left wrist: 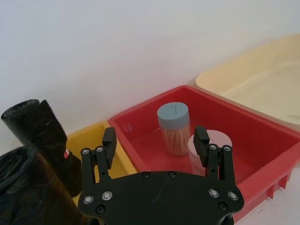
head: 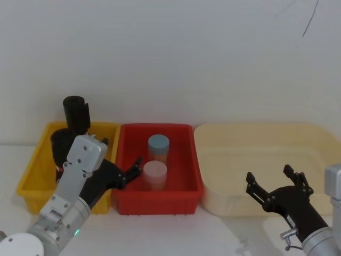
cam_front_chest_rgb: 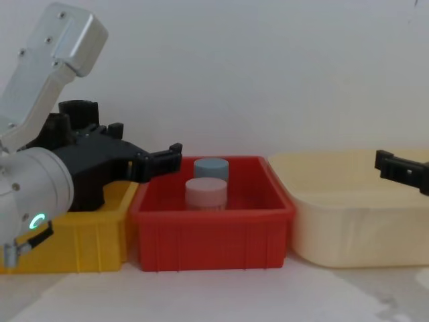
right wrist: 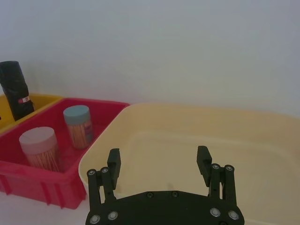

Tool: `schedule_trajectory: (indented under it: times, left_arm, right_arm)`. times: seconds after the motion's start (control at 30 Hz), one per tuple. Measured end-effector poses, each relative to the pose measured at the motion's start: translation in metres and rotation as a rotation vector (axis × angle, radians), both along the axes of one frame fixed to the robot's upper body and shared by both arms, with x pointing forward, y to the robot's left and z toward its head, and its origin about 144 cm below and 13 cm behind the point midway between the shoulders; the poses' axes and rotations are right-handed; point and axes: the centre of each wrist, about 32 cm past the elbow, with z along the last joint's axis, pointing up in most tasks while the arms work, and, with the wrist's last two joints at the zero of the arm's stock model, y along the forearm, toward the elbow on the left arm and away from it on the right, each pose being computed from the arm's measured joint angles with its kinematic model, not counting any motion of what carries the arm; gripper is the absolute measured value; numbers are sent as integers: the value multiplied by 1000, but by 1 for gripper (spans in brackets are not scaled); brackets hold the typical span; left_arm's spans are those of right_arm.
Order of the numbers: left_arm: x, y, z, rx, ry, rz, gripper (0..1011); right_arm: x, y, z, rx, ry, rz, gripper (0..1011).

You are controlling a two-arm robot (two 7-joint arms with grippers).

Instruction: Pick up the garbage bag with the one hand and transfer it to the other hand.

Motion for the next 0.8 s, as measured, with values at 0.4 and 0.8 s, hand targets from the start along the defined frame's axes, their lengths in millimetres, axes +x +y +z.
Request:
schedule_trajectory:
  times: [0.4, 0.8]
  left_arm:
    - [10, -4, 34, 19, -42, -76, 1000]
    - [5, 28, 102, 25, -130, -98, 1000]
  right_arm:
    - [3, 3, 32, 57, -24, 0, 1002]
    - [9, 25, 85, 118, -73, 32, 1002]
